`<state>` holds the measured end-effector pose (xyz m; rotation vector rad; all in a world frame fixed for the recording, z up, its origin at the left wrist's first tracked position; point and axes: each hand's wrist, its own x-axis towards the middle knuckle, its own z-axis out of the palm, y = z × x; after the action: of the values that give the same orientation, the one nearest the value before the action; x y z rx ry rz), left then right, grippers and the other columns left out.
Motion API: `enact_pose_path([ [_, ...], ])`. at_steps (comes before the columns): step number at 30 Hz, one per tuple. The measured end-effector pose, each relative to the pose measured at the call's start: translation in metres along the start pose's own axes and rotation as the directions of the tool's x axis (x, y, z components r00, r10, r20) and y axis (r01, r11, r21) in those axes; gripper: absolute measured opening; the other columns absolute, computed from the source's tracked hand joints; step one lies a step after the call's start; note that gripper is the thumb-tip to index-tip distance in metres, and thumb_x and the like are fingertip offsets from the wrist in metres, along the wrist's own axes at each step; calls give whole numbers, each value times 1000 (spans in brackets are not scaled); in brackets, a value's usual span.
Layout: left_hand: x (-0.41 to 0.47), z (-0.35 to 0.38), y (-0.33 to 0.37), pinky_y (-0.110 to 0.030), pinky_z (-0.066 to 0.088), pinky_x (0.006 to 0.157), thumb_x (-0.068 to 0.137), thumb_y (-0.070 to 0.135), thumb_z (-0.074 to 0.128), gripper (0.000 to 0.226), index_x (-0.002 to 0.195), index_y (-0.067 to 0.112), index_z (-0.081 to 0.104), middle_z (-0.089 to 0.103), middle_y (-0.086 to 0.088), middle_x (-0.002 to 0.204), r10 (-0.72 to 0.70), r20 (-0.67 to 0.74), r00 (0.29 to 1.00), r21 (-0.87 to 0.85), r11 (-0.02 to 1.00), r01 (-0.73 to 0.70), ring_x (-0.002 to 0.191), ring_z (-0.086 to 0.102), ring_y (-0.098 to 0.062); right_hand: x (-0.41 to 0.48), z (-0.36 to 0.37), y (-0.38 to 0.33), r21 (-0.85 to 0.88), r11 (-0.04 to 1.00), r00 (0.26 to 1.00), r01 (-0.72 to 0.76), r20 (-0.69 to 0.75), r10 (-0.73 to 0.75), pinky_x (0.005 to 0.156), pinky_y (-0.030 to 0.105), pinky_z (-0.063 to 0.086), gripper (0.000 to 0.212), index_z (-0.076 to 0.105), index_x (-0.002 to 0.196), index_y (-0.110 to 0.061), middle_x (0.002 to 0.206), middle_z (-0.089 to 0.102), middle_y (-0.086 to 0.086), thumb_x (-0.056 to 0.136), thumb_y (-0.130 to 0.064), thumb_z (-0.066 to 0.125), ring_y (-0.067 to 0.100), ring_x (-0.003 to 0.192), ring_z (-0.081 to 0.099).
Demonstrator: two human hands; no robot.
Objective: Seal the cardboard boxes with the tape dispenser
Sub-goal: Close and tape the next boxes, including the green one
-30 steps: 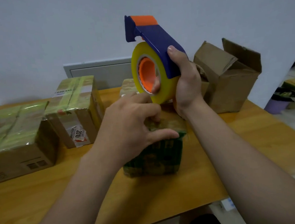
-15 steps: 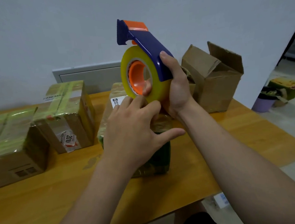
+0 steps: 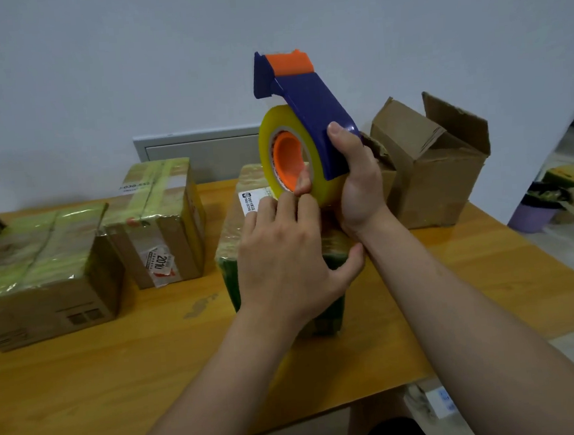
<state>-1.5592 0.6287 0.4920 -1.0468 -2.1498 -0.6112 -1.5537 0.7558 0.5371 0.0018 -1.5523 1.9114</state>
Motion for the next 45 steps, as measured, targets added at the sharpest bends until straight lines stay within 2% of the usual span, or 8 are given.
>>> enact_pose_path([
  [3,0,-14,-20,-18,35,70,87,85,48,56,88,29,48,53,11,90,54,-14,998,-198,979,-55,83,41,-4,-1,-3,1,8,999,999,40,2,-40,86,41,54,79,50,137,4,117,63,21,80,-50,61,29,103,63],
  [7,-2,-13,-62,-39,52,82,97,67,48,46,99,24,65,62,10,101,-246,9,969,-330,914,235,95,58,-10,-2,-4,4,31,996,997,78,-19,-78,84,36,55,68,56,132,0,111,67,11,83,-47,61,23,100,66],
  [13,-11,7,-60,-27,57,90,106,20,43,33,109,23,76,77,7,109,-578,60,814,-875,362,321,110,70,-12,-1,-5,8,-5,995,995,100,-26,-100,85,35,56,73,53,135,3,113,67,12,83,-48,61,23,101,66],
  [16,-19,18,-62,-28,58,88,104,20,42,34,118,19,72,76,8,112,-635,58,770,-916,273,294,111,70,-14,-2,-4,8,-33,994,995,100,-29,-101,84,36,56,69,55,130,0,106,69,9,82,-50,61,21,95,67],
  [24,-28,-5,-74,-26,44,103,101,57,54,39,126,32,70,55,9,150,-411,60,910,-582,726,366,135,49,-2,-6,-5,5,-57,992,993,115,30,-113,80,32,57,34,68,113,-24,94,73,-2,90,-45,56,17,88,69],
  [28,-1,-30,-63,-29,56,70,103,55,50,28,102,32,66,67,18,95,-449,-243,860,-519,809,275,89,65,2,-7,-2,3,-65,993,995,98,10,-98,80,35,57,36,65,117,-18,95,72,1,93,-44,57,19,89,69],
  [32,14,-14,-27,-21,23,48,107,48,50,46,68,25,57,49,15,60,-234,-277,932,-202,962,181,51,41,-6,-6,-3,4,-55,995,997,78,-2,-78,83,40,58,40,63,124,-11,104,71,11,96,-38,52,25,93,68],
  [45,-16,14,-35,-43,48,90,109,56,36,55,112,16,74,72,-7,129,121,-152,981,59,992,-114,115,66,-27,-9,2,3,129,990,988,63,-150,-44,99,56,48,83,51,138,3,126,60,30,76,-50,67,37,109,60],
])
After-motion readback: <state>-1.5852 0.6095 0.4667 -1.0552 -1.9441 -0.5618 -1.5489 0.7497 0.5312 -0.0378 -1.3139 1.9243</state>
